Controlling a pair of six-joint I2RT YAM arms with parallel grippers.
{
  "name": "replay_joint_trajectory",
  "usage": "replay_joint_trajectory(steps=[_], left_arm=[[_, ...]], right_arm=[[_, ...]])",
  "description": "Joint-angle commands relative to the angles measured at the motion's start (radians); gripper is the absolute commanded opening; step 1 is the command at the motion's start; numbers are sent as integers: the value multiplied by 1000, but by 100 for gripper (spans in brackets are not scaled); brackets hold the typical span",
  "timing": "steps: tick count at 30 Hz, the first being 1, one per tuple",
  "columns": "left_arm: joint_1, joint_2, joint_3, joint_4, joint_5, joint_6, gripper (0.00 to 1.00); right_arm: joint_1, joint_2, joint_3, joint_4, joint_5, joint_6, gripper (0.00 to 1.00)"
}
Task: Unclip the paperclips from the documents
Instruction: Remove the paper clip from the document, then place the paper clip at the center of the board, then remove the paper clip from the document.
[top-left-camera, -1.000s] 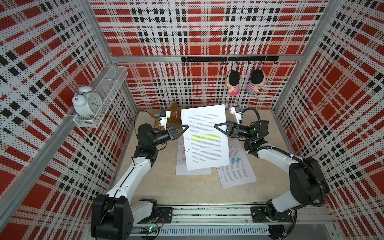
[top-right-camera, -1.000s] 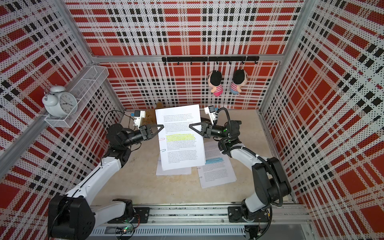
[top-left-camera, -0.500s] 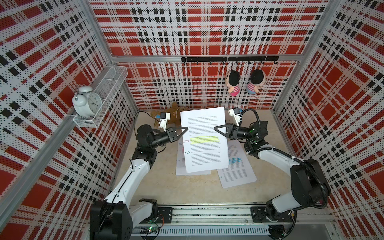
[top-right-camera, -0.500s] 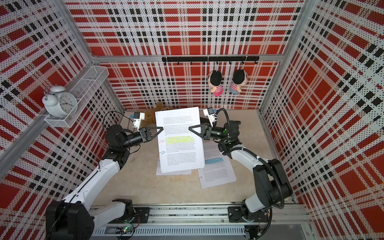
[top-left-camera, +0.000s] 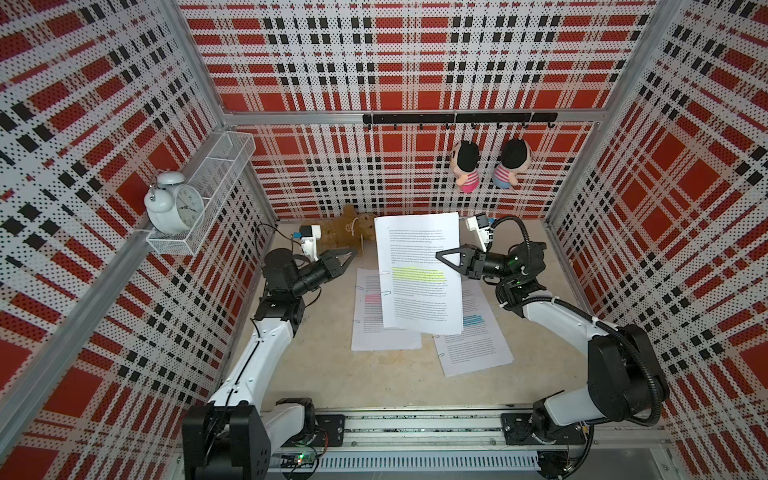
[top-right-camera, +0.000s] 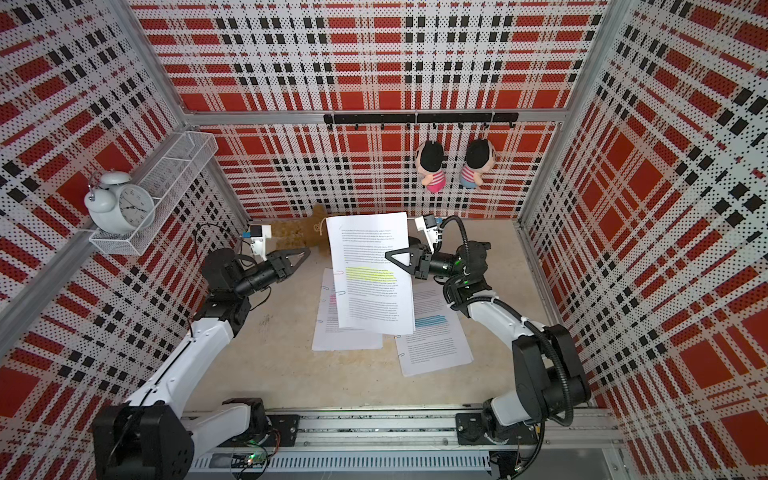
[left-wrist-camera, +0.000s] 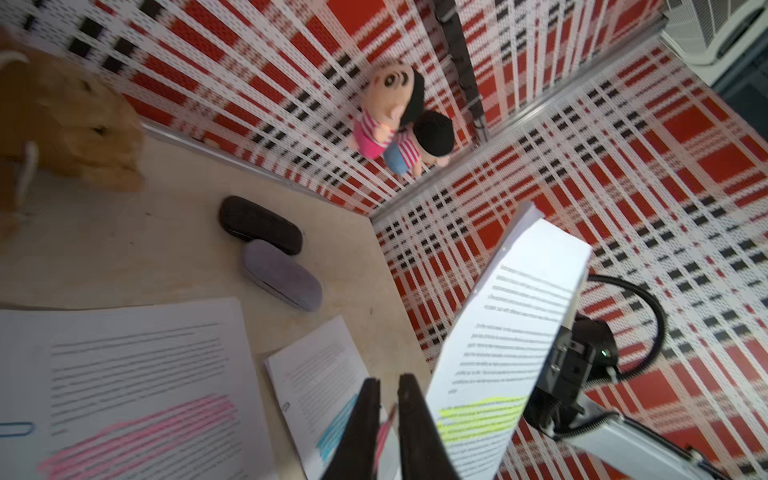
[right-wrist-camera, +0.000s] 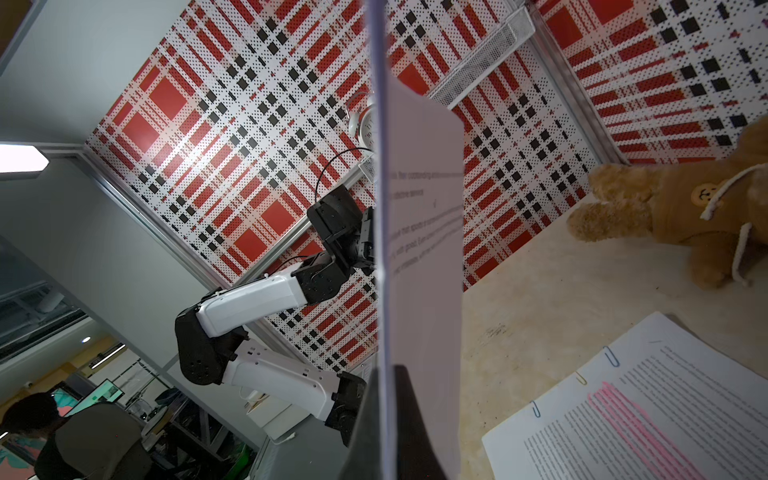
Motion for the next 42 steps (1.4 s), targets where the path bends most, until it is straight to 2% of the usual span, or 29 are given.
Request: replay_joint_trajectory(steps=[1,3,4,9,16,17,18,20,22,25,29,32,36,40,42], left_arm=[[-6,4,18,6,-48,7,18],[-13,14,23,13,-45,1,3],[-16,17,26,14,-46,0,0],[-16,4,34,-16,-72,22,0],[-9,-27,51,-298,-223,148,0],[-7,-31,50,-309,-231,154,4],[-4,-34,49,-318,-241,157,12],[-3,-41,52,-315,-256,156,37],[-3,-47,51,-272,-243,144,55],[-4,-36,45,-166,-186,102,72],[-24,4,47,-15,-112,28,89],[-61,33,54,77,-85,-11,100],[-118,81,61,222,-34,-88,98],[-153,140,32,524,50,-299,98],[-175,171,33,613,82,-362,98]], right_arm=[[5,-16,-12,123,-20,60,0],[14,-8,-5,134,-24,73,0],[20,-5,-3,133,-25,72,0],[36,0,5,117,-15,57,0],[37,-23,3,11,5,-22,0],[38,-28,3,-13,8,-38,0],[38,-32,4,-33,9,-52,0],[46,-39,12,-86,9,-83,0],[60,-42,30,-144,6,-113,0],[101,-42,80,-280,-2,-189,0],[153,-29,158,-395,-4,-238,0],[169,-22,176,-358,3,-193,0],[174,-11,183,-240,2,-86,0],[176,10,189,-127,-4,7,0],[177,22,196,-81,-7,47,0]])
